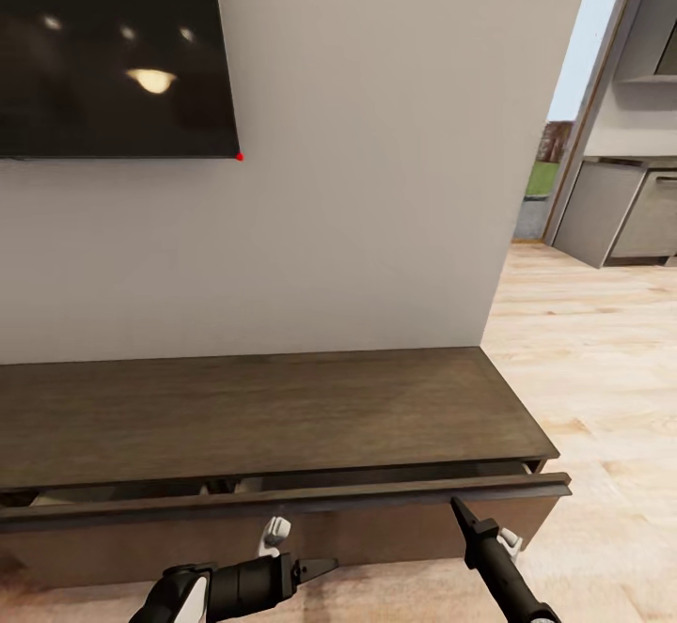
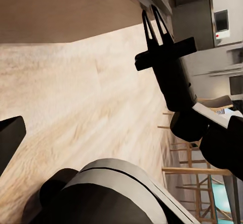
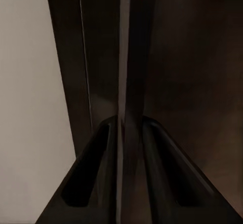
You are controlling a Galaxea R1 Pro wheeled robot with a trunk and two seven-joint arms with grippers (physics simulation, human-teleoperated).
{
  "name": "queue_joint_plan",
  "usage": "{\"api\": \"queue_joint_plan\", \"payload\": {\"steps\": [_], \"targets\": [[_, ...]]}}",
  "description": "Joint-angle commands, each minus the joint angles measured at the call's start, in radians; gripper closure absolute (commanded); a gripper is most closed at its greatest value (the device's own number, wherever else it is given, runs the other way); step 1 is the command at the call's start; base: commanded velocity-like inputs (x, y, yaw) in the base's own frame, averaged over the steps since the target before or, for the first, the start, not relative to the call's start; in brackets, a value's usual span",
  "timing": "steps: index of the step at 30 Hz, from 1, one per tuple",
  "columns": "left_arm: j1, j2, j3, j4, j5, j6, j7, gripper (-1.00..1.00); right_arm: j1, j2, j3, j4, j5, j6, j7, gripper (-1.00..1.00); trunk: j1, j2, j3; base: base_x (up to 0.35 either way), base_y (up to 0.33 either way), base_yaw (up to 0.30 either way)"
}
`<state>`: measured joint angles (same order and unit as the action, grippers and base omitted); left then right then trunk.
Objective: Place each of the two pumpkins and all three candles from the living room inside a cabinet in the living room (use any cabinet), then make sure every cabinet is closed, and position the cauldron so it is next to a table in the living room.
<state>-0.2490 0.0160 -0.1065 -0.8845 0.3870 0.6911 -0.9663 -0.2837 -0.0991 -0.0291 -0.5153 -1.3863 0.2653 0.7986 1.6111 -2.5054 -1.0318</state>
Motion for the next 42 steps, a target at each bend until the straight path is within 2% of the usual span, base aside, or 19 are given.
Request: {"api": "queue_joint_plan", "payload": {"steps": [1,17,18,33,34,42], "targets": [[-0.001,0.001,-0.002,-0.001,0.007,0.007,0.002,-1.00,0.000,-0.001,-0.007,0.004,-0.014,0.009,0.007,1.00,0.000,0.000,-0.001,0.000,0.000,0.000],[-0.001,0.001,-0.002,-0.001,0.007,0.007,0.001,-1.00,0.000,-0.001,-0.001,-0.006,-0.030,0.009,-0.013,1.00,0.000,0.000,-0.001,-0.018,0.000,0.000],[-0.001,0.001,-0.002,-0.001,0.007,0.007,0.001,-1.00,0.000,-0.001,-0.008,0.005,-0.036,0.009,0.059,1.00,0.000,0.000,-0.001,-0.005,0.000,0.000],[-0.001,0.001,-0.008,-0.001,0.007,0.007,0.001,-1.00,0.000,-0.003,-0.008,0.006,-0.034,0.011,0.059,1.00,0.000,0.000,-0.001,-0.081,0.000,0.000],[0.002,0.004,-0.012,0.002,0.009,0.007,0.000,-1.00,0.001,-0.008,0.003,0.013,-0.012,-0.001,0.025,1.00,0.000,0.000,-0.001,-0.023,0.000,0.000],[0.002,0.000,-0.013,0.000,0.007,0.007,0.001,-1.00,0.001,-0.013,0.009,0.009,-0.012,-0.001,0.018,1.00,0.000,0.000,-0.001,-0.033,0.000,0.000]]}}
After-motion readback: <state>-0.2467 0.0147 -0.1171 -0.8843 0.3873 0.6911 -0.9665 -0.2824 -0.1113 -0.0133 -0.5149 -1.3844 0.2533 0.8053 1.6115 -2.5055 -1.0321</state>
